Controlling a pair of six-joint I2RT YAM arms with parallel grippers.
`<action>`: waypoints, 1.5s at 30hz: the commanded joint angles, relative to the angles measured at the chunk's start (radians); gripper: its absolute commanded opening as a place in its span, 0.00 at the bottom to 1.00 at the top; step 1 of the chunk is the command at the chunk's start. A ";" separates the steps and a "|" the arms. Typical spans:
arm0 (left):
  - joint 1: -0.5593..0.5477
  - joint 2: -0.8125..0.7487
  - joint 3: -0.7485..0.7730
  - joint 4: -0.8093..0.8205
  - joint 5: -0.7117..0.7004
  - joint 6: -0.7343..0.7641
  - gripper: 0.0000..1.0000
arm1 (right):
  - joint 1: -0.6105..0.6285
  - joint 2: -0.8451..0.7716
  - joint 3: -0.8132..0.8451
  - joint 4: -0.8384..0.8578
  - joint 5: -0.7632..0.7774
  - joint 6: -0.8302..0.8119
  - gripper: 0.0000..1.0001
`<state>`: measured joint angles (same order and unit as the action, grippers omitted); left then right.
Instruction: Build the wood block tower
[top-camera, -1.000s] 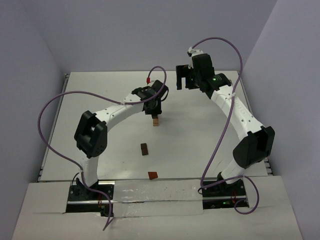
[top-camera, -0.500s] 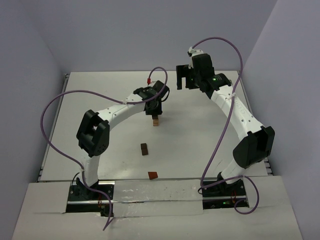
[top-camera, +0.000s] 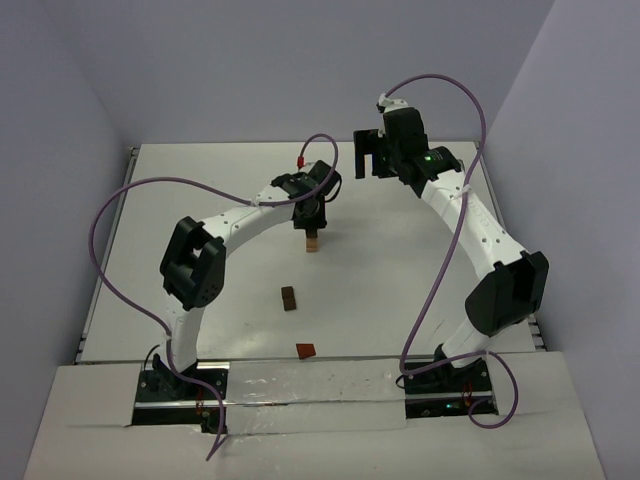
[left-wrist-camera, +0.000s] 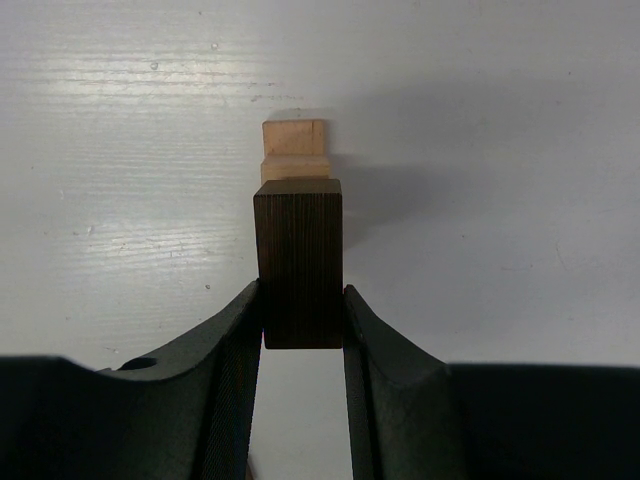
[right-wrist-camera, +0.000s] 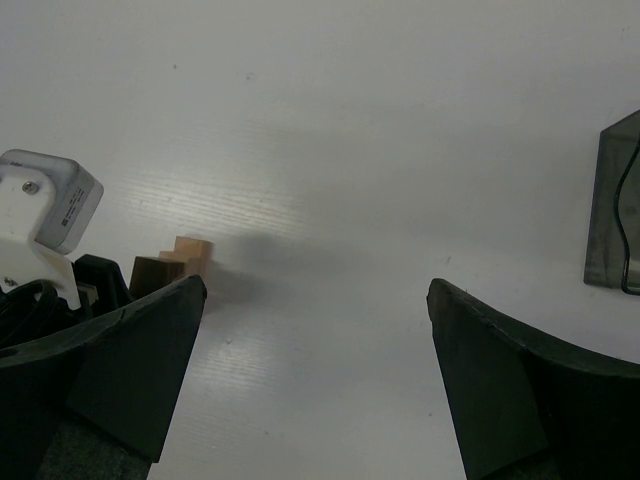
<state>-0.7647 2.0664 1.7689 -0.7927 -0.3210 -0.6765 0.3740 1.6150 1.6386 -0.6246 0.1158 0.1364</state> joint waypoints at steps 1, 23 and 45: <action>0.015 0.010 0.061 -0.006 0.002 -0.004 0.00 | -0.004 0.006 0.037 0.008 0.018 0.005 1.00; 0.017 0.021 0.060 -0.002 0.021 -0.002 0.02 | -0.006 0.018 0.041 0.005 0.008 0.006 1.00; 0.008 0.044 0.069 0.000 0.036 -0.002 0.14 | -0.006 0.016 0.036 0.003 0.007 0.006 1.00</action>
<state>-0.7506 2.1029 1.7870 -0.7982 -0.2985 -0.6762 0.3721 1.6276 1.6386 -0.6247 0.1139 0.1368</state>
